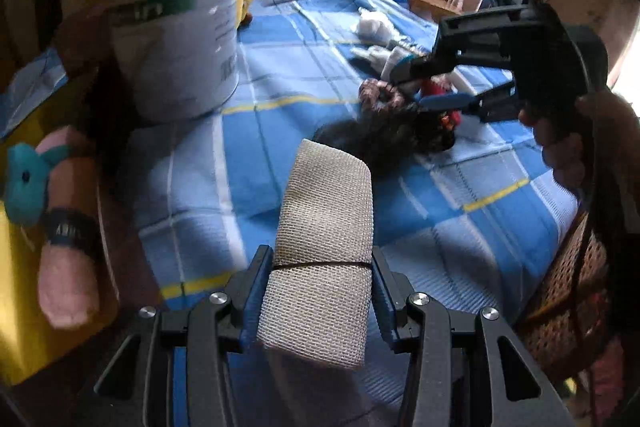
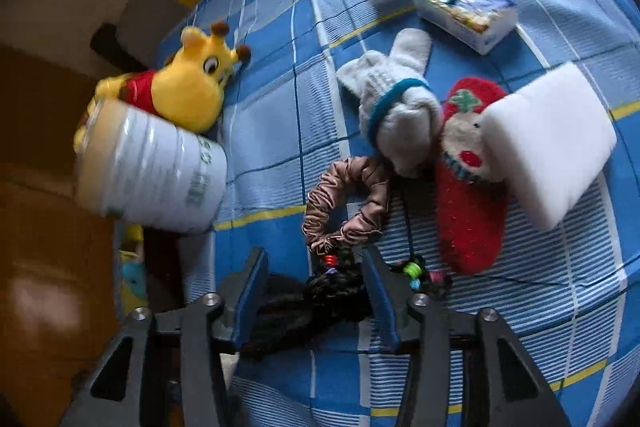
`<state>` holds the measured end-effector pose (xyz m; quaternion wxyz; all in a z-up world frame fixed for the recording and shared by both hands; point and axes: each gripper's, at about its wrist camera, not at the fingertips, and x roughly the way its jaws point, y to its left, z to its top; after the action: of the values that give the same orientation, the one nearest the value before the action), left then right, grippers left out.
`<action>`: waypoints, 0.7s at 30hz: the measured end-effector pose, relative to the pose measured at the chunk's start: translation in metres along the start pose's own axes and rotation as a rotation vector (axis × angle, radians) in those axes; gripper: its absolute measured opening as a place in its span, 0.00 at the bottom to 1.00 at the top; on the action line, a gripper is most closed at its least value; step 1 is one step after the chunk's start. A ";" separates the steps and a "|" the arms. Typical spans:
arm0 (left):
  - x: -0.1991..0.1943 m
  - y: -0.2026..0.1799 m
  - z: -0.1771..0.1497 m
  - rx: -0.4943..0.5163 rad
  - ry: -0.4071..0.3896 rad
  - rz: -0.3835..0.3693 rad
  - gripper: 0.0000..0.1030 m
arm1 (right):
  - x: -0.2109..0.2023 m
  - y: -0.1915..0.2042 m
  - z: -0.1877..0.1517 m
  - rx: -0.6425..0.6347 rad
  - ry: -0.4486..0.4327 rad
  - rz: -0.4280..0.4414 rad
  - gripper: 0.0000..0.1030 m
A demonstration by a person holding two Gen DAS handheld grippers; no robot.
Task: Organize soft objects
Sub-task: 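Grasp the black hair ties with the right tool while the left tool holds the beige cloth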
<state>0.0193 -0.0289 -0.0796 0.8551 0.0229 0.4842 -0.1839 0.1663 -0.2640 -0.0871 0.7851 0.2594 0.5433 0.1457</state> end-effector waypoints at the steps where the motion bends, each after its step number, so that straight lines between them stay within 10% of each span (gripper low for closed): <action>1: 0.000 0.003 -0.002 -0.008 0.009 -0.002 0.46 | 0.002 0.002 -0.001 -0.018 0.005 -0.009 0.51; 21: 0.004 0.025 -0.017 -0.037 0.022 -0.027 0.46 | 0.058 0.063 -0.052 -0.513 0.206 -0.319 0.62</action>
<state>0.0156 -0.0034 -0.0950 0.8474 0.0028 0.4972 -0.1862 0.1423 -0.1697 -0.1116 0.7786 -0.0515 0.5994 0.1784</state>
